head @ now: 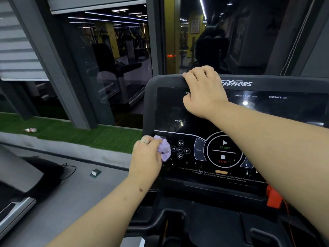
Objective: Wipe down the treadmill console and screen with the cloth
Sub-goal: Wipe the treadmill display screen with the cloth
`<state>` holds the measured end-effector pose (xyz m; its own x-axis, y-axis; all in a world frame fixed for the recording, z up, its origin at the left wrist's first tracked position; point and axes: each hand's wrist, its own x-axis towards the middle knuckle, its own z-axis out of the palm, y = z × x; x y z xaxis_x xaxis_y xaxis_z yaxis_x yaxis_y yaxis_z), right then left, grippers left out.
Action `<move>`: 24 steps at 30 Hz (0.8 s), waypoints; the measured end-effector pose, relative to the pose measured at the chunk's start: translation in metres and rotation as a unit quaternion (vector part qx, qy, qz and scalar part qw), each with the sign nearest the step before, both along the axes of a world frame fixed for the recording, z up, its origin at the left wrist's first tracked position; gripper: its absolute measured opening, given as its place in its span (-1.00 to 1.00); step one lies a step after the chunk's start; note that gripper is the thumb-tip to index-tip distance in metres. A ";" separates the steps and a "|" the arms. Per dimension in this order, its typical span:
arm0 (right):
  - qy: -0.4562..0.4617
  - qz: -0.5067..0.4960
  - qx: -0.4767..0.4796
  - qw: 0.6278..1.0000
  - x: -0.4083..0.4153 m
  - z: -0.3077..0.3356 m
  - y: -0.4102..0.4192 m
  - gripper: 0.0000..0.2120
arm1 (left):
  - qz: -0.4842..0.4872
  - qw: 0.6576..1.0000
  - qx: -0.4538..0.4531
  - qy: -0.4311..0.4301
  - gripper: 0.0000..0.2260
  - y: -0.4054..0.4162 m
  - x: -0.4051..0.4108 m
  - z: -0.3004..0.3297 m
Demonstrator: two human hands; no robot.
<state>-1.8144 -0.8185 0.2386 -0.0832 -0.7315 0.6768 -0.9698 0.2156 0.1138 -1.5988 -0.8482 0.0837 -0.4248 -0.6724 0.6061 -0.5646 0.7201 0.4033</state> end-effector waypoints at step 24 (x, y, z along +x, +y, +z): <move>0.009 0.004 0.008 1.000 -0.001 0.000 0.001 -0.42 | 0.015 0.998 0.032 -0.043 -0.76 0.037 -0.020 -0.034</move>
<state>-1.8154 -0.8176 0.2390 -0.0651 -0.7423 0.6669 -0.9690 0.2065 0.1353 -1.6191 -0.8112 0.0500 -0.4521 -0.7220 0.5238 -0.6197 0.6766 0.3977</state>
